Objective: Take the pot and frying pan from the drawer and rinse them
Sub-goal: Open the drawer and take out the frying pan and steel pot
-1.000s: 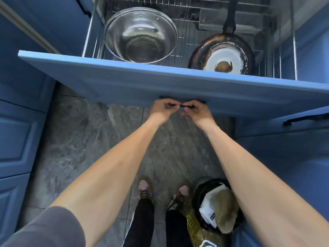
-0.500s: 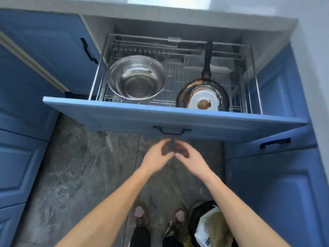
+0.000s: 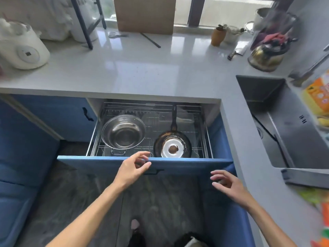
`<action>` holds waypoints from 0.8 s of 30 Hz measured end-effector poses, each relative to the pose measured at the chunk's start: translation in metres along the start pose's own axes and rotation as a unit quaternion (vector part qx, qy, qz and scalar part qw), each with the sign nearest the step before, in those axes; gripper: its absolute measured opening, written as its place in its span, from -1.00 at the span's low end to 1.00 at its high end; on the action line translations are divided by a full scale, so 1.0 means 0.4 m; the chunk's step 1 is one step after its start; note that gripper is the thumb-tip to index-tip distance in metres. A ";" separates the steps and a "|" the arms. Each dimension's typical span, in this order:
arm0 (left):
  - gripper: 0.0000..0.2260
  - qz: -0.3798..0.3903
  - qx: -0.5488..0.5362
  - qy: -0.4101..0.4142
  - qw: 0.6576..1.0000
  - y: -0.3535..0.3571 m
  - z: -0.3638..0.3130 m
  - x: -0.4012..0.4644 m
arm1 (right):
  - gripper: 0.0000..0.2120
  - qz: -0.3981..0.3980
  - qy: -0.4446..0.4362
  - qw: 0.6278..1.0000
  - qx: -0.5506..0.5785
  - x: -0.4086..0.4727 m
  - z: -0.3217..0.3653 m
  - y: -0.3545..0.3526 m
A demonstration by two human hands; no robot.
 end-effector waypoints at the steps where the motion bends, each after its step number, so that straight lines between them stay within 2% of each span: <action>1: -0.73 0.006 0.008 -0.004 1.000 0.002 -0.003 0.045 | -0.69 0.001 -0.011 1.000 -0.027 0.041 0.035 -0.020; 3: -0.72 0.021 0.037 -0.028 0.999 0.013 0.017 0.135 | -0.70 0.014 -0.025 0.997 -0.077 0.141 0.103 -0.037; 6: -0.60 0.077 0.086 -0.084 0.990 0.046 0.110 0.267 | -0.68 0.054 -0.047 0.978 -0.196 0.306 0.201 -0.015; 10: -0.37 0.190 0.164 -0.167 0.953 0.100 0.271 0.411 | -0.69 0.105 -0.060 0.941 -0.315 0.563 0.270 0.031; 14: -0.12 0.254 0.216 -0.190 0.923 0.151 0.371 0.474 | -0.64 0.133 -0.095 0.902 -0.401 0.768 0.301 0.099; 18: -0.10 0.312 0.244 -0.194 0.897 0.207 0.451 0.523 | -0.58 0.131 -0.165 0.843 -0.495 0.928 0.304 0.163; 21: -0.14 0.330 0.241 -0.219 0.886 0.246 0.515 0.543 | -0.55 0.160 -0.232 0.804 -0.523 1.026 0.286 0.216; 24: -0.16 0.341 0.249 -0.230 0.877 0.276 0.566 0.555 | -0.60 0.198 -0.312 0.741 -0.561 1.099 0.266 0.266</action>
Point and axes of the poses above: each hand's wrist, its own x-axis towards the middle knuckle, its own y-axis out of the palm, z = x × y, the point moved 5 cm from there along x, towards the middle knuckle, and after that the axes turned 9 degrees about y, right-handed, at the moved point
